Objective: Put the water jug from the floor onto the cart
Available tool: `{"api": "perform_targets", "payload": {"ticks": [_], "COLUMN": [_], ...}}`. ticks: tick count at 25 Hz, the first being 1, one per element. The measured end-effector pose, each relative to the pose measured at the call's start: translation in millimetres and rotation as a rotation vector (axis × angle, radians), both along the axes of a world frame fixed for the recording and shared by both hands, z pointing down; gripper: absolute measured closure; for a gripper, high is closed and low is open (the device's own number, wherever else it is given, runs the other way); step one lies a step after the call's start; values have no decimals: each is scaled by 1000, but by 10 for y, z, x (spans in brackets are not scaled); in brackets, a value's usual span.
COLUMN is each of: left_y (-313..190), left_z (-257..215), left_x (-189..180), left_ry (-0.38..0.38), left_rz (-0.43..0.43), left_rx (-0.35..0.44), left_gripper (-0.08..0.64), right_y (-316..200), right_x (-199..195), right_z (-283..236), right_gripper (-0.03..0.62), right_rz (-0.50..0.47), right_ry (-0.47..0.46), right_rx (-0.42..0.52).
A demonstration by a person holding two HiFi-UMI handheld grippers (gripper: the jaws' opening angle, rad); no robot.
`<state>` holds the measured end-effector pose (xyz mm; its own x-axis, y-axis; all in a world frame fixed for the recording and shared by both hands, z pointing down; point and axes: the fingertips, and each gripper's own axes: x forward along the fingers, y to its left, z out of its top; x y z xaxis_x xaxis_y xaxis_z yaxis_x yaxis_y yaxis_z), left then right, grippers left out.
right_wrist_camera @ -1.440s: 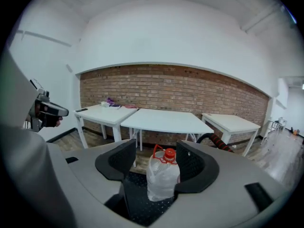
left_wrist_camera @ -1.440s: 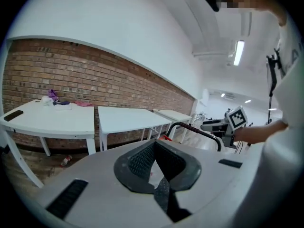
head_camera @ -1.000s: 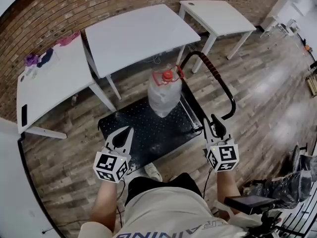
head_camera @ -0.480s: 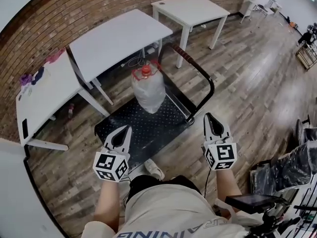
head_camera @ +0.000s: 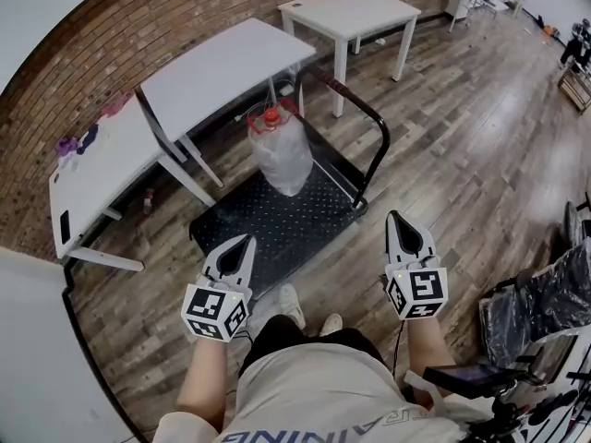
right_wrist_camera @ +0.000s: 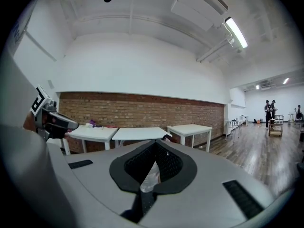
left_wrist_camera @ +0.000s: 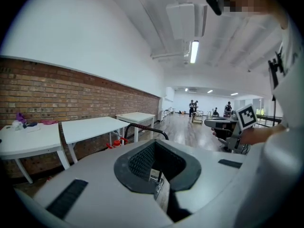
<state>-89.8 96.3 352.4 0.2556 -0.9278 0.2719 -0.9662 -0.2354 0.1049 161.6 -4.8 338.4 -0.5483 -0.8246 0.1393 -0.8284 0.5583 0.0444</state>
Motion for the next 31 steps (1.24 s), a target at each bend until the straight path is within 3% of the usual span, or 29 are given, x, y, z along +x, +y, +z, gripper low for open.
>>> {"api": "perform_targets", "payload": {"ticks": [10,21,31], "left_y": [200,346,315], "left_z": [-160,-231,-207], "left_x": [-89,-759,-912], "left_ry": [5,39,59], "left_rz": [3,-41,-31], "left_rx": [26,78,68], "left_gripper": [560,560,560], "right_y": [299,419,435], "right_x": [21,-800,-1008], "right_z": [-135,-442,-413], "right_gripper": [589,589,589], "right_rz": [10,-73,-82], "right_ry": [23,98,116], "right_rx": [2,63,57]}}
